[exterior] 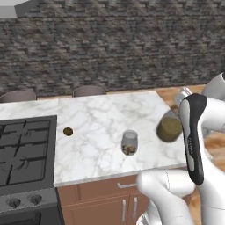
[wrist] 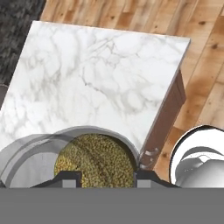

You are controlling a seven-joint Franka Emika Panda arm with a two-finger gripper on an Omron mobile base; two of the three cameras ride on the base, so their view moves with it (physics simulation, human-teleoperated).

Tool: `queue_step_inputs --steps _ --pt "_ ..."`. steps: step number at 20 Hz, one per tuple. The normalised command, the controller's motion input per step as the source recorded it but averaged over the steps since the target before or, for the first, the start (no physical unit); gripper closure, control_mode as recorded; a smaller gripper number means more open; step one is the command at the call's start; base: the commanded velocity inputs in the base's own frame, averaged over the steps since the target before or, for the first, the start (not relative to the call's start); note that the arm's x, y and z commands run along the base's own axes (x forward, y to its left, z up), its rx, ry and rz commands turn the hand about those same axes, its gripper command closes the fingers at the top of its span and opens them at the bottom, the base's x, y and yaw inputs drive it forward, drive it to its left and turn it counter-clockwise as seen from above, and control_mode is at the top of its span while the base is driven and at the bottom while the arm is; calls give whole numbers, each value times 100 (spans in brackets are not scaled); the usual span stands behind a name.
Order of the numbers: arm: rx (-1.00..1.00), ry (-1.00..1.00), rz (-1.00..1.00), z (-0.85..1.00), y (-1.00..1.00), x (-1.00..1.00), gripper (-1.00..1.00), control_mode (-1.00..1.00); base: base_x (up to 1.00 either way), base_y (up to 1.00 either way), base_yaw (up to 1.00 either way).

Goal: Pick the jar and jar from the dining table and place them in the open cabinet. Close the cabinet after placing the objects.

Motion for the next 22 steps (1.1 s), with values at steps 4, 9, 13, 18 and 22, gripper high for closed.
queue_step_inputs --steps 4,9,13,18,22 --pt "0 0 0 0 0 0 100 100 -55 0 -1" --pt "0 0 0 0 0 0 100 100 -42 0 -5" --pt "0 0 0 0 0 0 100 100 -37 0 -21" --pt "0 0 0 0 0 0 100 100 -31 0 -31" --pt "0 0 0 0 0 0 100 100 -21 0 -37"
